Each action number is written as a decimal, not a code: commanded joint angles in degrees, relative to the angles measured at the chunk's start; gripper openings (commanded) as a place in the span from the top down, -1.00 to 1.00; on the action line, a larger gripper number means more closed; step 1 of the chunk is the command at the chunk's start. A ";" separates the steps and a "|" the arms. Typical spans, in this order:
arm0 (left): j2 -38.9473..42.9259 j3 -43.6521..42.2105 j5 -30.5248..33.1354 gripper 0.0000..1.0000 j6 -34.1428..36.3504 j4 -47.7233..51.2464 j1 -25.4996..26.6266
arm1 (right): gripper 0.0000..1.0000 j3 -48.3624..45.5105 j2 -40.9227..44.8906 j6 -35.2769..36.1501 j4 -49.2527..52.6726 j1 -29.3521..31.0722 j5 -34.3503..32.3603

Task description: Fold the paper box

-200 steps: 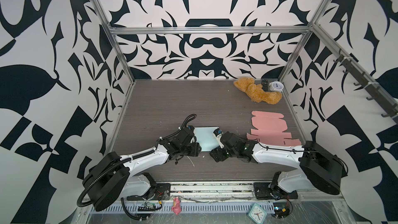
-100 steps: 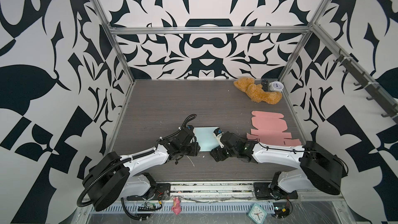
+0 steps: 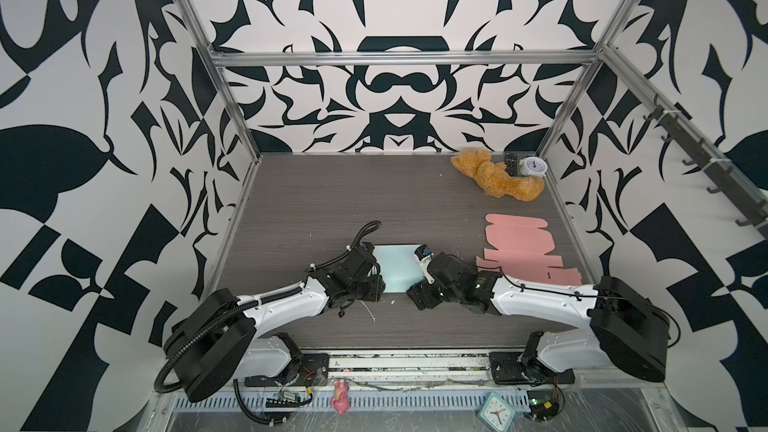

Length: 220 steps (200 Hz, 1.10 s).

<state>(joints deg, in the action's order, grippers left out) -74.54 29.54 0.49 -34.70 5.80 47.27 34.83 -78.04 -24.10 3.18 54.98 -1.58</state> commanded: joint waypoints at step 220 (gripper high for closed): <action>11.58 3.12 -3.44 0.03 6.83 10.42 -7.78 | -0.93 1.79 0.10 -1.22 -4.46 -8.31 10.05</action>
<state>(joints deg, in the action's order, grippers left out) -63.33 30.20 -0.56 -30.17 14.09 42.19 37.06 -79.42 -23.88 1.26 48.40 4.47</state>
